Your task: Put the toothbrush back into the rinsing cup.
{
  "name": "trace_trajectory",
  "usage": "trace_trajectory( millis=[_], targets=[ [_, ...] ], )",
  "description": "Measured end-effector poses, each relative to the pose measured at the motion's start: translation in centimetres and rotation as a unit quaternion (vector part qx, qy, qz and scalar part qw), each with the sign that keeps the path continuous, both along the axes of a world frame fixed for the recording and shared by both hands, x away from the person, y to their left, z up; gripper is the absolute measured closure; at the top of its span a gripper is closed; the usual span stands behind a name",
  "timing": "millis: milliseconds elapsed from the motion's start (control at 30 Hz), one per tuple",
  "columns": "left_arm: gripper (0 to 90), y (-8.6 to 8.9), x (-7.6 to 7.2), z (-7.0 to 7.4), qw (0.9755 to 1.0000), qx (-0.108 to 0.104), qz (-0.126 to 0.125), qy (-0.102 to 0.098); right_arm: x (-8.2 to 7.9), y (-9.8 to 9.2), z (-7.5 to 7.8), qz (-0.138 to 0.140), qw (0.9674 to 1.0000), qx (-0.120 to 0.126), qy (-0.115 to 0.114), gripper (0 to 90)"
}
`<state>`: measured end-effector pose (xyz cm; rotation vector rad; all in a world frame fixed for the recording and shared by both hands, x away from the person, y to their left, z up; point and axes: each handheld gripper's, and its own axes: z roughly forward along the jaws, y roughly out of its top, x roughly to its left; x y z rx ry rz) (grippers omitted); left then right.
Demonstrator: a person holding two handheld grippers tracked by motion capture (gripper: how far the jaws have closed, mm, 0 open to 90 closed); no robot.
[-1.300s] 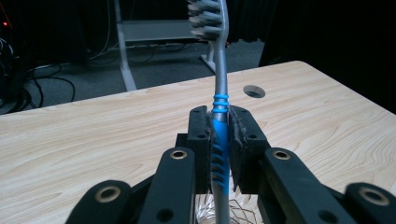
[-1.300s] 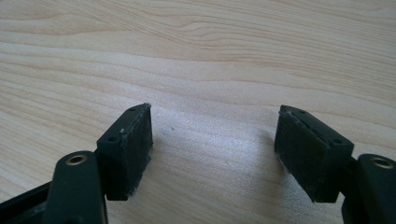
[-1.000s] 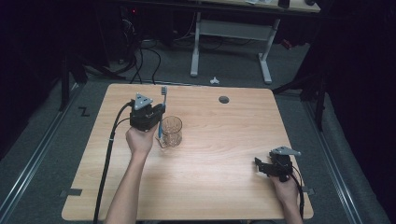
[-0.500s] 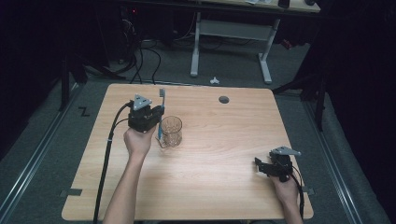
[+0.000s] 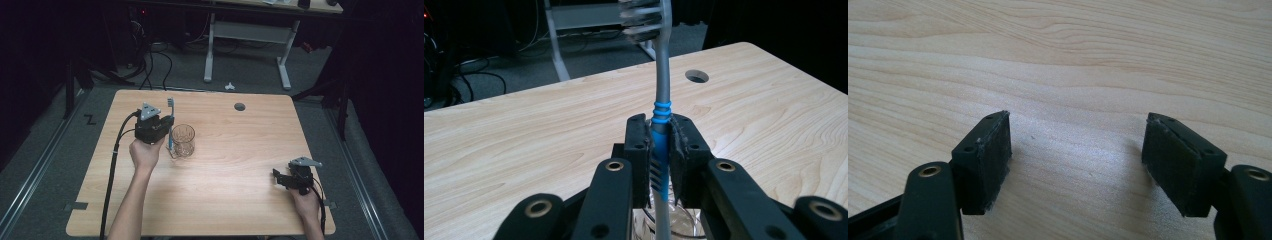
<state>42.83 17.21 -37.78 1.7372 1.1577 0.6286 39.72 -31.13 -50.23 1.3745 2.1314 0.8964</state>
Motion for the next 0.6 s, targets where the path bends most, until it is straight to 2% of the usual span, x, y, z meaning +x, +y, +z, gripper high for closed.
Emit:
trace_trajectory(
  millis=[600],
  targets=[
    [79.5,0.1,-1.1,-0.3,0.9999,0.016,-0.005,0.005,0.0,0.0,0.0,0.000,1.0000,0.000,0.000,28.3]
  ],
)
